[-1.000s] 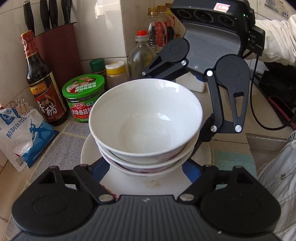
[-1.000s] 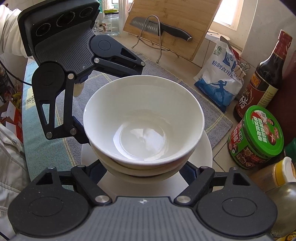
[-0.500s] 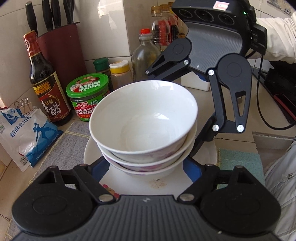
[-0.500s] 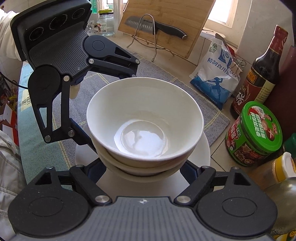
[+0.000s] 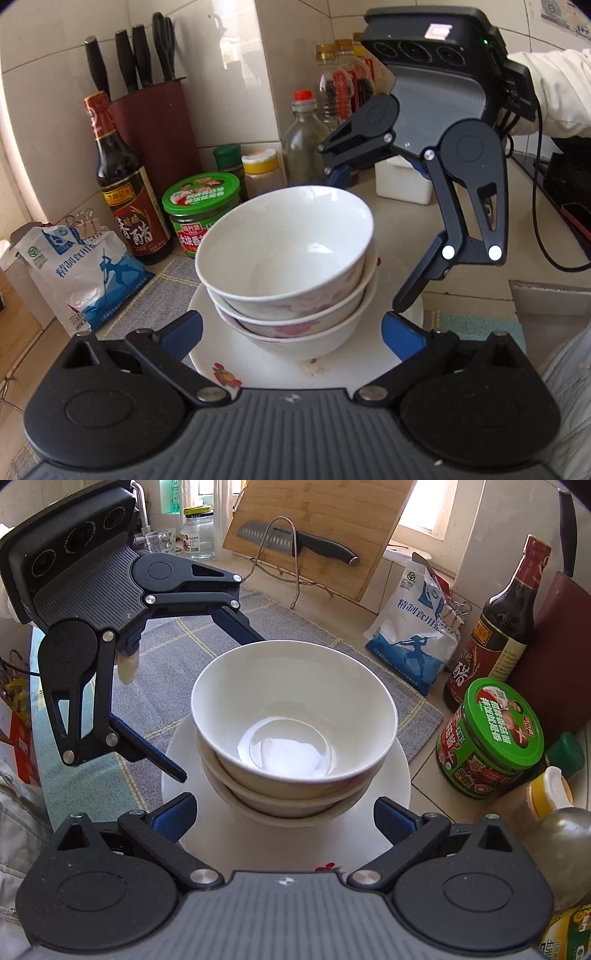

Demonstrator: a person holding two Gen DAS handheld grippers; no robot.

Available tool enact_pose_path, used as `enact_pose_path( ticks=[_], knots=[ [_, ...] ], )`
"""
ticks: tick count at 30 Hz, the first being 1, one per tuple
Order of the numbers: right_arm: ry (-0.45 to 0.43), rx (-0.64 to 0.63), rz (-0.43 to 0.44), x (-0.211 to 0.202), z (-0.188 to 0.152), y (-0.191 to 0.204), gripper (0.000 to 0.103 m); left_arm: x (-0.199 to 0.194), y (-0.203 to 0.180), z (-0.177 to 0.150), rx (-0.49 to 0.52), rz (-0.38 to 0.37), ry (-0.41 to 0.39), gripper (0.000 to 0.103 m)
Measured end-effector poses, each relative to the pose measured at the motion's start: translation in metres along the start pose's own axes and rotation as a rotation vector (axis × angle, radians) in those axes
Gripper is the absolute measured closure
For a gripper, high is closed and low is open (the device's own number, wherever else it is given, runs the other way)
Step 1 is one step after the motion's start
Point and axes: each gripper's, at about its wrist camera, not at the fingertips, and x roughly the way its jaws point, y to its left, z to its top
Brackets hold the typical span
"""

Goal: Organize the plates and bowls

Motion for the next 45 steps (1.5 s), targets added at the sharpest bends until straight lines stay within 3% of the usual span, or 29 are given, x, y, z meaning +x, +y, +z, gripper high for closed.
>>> enact_pose_path(
  ticks=[5, 10, 16, 19, 23, 25, 29, 34, 45],
  knots=[
    [0.003, 0.019, -0.027, -0.009, -0.004, 0.009, 0.000, -0.014, -0.007, -0.001, -0.085, 0.076, -0.036, 0.001],
    [0.028, 0.101, -0.142, -0.019, -0.003, 0.023, 0.000, -0.036, -0.018, -0.007, -0.179, 0.170, -0.096, 0.001],
    [0.065, 0.396, -0.327, -0.028, 0.002, 0.045, 0.000, -0.066, -0.024, -0.019, -0.275, 0.211, -0.132, 0.001],
    [0.058, 0.592, -0.410, -0.031, 0.002, 0.059, 0.000, -0.083, -0.027, -0.028, -0.283, 0.288, -0.146, 0.001],
    [0.015, 0.832, -0.519, -0.037, -0.001, 0.087, 0.000, -0.099, -0.028, -0.028, -0.303, 0.410, -0.090, 0.001],
    [-0.001, 0.925, -0.549, -0.034, 0.004, 0.096, 0.000, -0.108, -0.024, -0.028, -0.368, 0.411, -0.078, 0.001],
    [-0.029, 0.987, -0.647, -0.034, 0.014, 0.115, 0.000, -0.124, -0.016, -0.023, -0.475, 0.435, -0.023, 0.001],
    [-0.087, 1.022, -0.663, -0.051, 0.023, 0.145, 0.000, -0.147, -0.019, -0.017, -0.444, 0.483, 0.010, 0.001],
    [-0.148, 0.978, -0.758, -0.071, 0.045, 0.187, 0.000, -0.169, -0.014, -0.013, -0.478, 0.472, 0.035, 0.001]
  ],
)
